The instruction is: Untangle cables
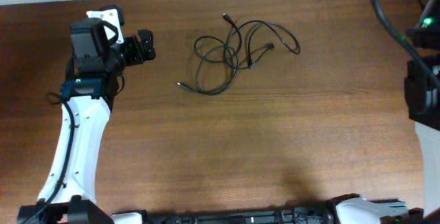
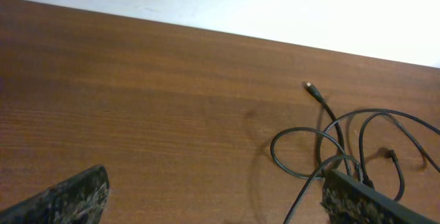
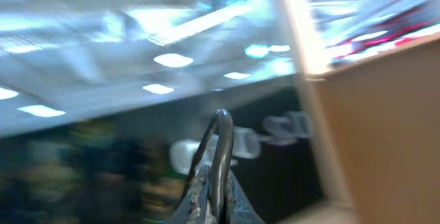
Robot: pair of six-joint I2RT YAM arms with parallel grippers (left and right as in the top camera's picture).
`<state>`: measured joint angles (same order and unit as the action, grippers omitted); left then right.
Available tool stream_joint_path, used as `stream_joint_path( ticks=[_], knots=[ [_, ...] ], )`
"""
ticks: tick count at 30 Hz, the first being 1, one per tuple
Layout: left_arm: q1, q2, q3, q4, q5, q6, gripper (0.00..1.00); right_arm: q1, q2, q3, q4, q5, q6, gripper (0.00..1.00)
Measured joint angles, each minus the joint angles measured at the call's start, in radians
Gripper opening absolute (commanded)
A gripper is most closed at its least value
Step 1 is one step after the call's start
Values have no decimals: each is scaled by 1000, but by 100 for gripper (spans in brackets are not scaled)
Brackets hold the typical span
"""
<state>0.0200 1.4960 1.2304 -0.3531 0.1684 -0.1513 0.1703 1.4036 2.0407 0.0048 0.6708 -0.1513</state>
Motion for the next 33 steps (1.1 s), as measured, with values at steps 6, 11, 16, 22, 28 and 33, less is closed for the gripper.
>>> stream_joint_path(
  ticks=[6,11,16,22,28,33],
  knots=[
    [0,-1,0,-1,0,0,99,-331,81,17,-556,188,52,4],
    [0,-2,0,-2,0,0,99,-665,291,8,-879,-3,319,4],
    [0,-2,0,-2,0,0,99,-785,434,4,-1042,-129,494,90],
    [0,-2,0,-2,0,0,99,-799,449,4,-1129,-322,538,99],
    [0,-2,0,-2,0,0,99,-730,449,-66,-1102,-830,308,99],
    [0,-2,0,-3,0,0,99,-446,451,-206,-993,-1009,-35,99]
  ],
)
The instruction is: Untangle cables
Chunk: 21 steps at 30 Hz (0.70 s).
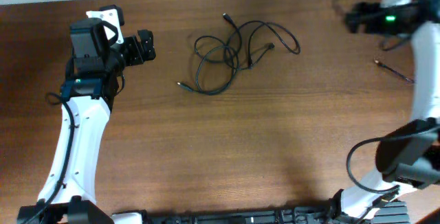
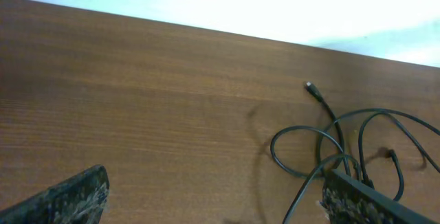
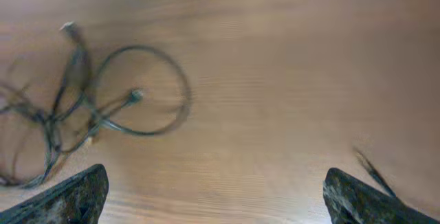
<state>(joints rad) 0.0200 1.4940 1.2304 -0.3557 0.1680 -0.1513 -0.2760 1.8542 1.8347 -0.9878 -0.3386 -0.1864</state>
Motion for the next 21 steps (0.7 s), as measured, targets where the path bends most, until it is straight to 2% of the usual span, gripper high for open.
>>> stream_joint_path(
  ticks=[4,8,10,11,12,13,14,15,19,21],
  knots=[
    [0,0,0,-16,0,0,99,151,10,-134,180,-27,-72,99],
    [0,0,0,-23,0,0,99,263,74,-212,272,-26,-84,97],
    [0,0,0,-23,0,0,99,314,113,-216,307,-23,-87,85],
    [0,0,0,-23,0,0,99,343,143,-216,350,-3,-90,68],
    [0,0,0,-24,0,0,99,357,166,-216,369,10,-87,57],
    [0,0,0,-24,0,0,99,365,187,-217,383,24,-91,53],
    [0,0,0,-25,0,0,99,370,221,-217,418,43,-90,33],
    [0,0,0,-26,0,0,99,369,244,-217,428,57,-84,4],
    [0,0,0,-26,0,0,99,369,259,-219,459,147,-82,4],
    [0,0,0,-27,0,0,99,369,256,-208,399,193,-80,4]
  ],
)
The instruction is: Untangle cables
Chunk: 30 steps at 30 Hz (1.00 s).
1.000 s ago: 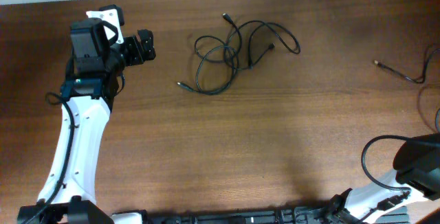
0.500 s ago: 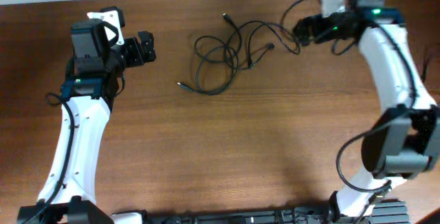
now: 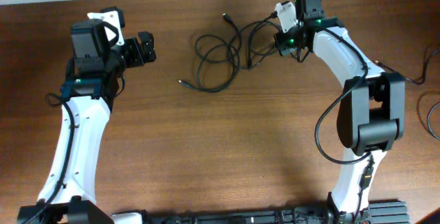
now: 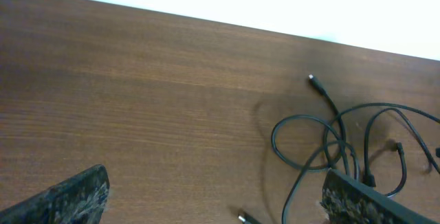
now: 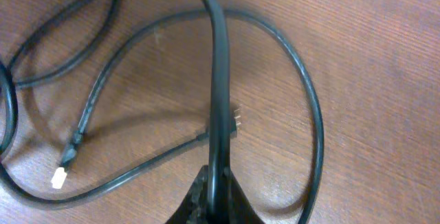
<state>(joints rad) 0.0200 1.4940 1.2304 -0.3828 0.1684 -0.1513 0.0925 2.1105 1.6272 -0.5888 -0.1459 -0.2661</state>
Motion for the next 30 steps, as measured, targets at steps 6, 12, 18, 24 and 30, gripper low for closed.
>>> stream_joint_path(
  ticks=[6,12,18,24,30],
  knots=[
    [0,0,0,-2,0,0,99,-29,-243,196,-74,97,73,4],
    [0,0,0,-2,0,0,99,-113,-631,325,85,180,164,4],
    [0,0,0,-3,0,0,99,-126,-709,325,164,310,204,4],
    [0,0,0,-2,0,0,99,-231,-568,328,73,641,155,4],
    [0,0,0,-3,0,0,99,-457,-245,318,20,578,265,4]
  ],
)
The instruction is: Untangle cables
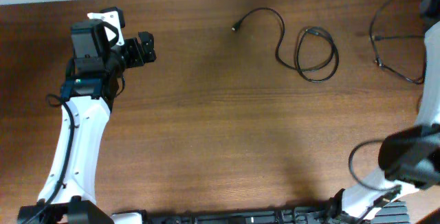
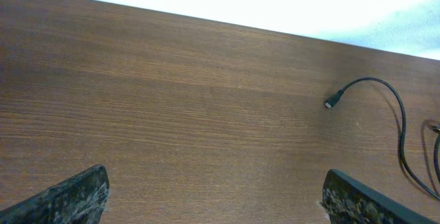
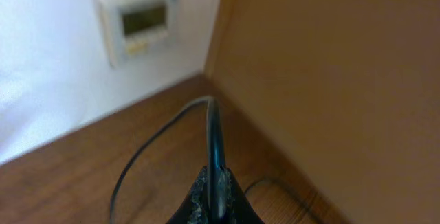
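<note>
One black cable [image 1: 315, 49] lies alone on the wooden table: its plug [image 1: 236, 27] points left and its other end is coiled in a loop. In the left wrist view that plug [image 2: 330, 103] lies ahead and to the right. More black cable [image 1: 390, 53] trails along the table's far right edge. My right gripper [image 3: 216, 195] is shut on a black cable [image 3: 212, 131] that runs away from it towards the table's corner. My left gripper [image 1: 143, 47] hangs open over bare wood at the far left, its fingers [image 2: 72, 195] wide apart.
The table [image 1: 220, 148] is brown wood, with a white wall along its far edge. A brown side panel [image 3: 330, 80] and a wall-mounted display [image 3: 141, 23] stand by the right far corner. The right arm [image 1: 430, 73] runs along the right edge.
The tangle has left the table's far middle. One cable now lies further right by itself. My right gripper, then shut on a cable in the tangle, now holds cable at the far right corner.
At first my right gripper held a cable off to the right while a tangle lay at the far middle. Then it was open near the right edge, with a cable lying there. Then it was shut in the tangle. Now one cable lies separate. The left arm stayed put.
</note>
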Robot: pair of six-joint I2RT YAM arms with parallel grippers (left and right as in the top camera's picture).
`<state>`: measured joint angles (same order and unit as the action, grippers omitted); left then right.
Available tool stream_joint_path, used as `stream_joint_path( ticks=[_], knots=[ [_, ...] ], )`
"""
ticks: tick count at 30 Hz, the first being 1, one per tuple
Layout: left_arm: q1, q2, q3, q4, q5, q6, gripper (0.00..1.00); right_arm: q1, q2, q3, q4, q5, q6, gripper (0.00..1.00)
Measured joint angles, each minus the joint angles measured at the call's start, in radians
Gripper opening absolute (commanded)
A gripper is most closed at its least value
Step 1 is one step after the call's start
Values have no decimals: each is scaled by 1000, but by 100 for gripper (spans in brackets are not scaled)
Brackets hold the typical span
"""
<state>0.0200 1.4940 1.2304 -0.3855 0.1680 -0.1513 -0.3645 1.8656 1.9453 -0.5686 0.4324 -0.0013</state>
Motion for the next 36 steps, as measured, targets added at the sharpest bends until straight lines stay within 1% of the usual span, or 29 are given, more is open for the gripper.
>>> stream_joint_path(
  ticks=[4,5,6,7,9,15,18,20,23,26,30,31,36],
  knots=[
    [0,0,0,0,0,0,99,-127,121,-1,1,-192,89,4],
    [0,0,0,1,0,0,99,-152,151,0,-7,-234,115,24],
    [0,0,0,0,0,0,99,-171,180,0,-23,-268,136,75],
    [0,0,0,0,0,0,99,-187,208,0,-58,-296,153,99],
    [0,0,0,0,0,0,99,-210,261,-1,-145,-341,183,98],
    [0,0,0,0,0,0,99,-224,264,0,-304,-373,189,99],
    [0,0,0,0,0,0,99,-223,233,0,-417,-468,188,99],
    [0,0,0,0,0,0,99,-213,188,0,-469,-586,172,99],
    [0,0,0,0,0,0,99,-147,143,0,-518,-783,154,99],
    [0,0,0,0,0,0,99,-42,143,0,-554,-851,151,99],
    [0,0,0,0,0,0,99,73,144,-23,-551,-867,159,99],
    [0,0,0,0,0,0,99,116,148,-35,-544,-838,175,99],
    [0,0,0,0,0,0,99,212,188,-109,-450,-679,192,99]
  ],
)
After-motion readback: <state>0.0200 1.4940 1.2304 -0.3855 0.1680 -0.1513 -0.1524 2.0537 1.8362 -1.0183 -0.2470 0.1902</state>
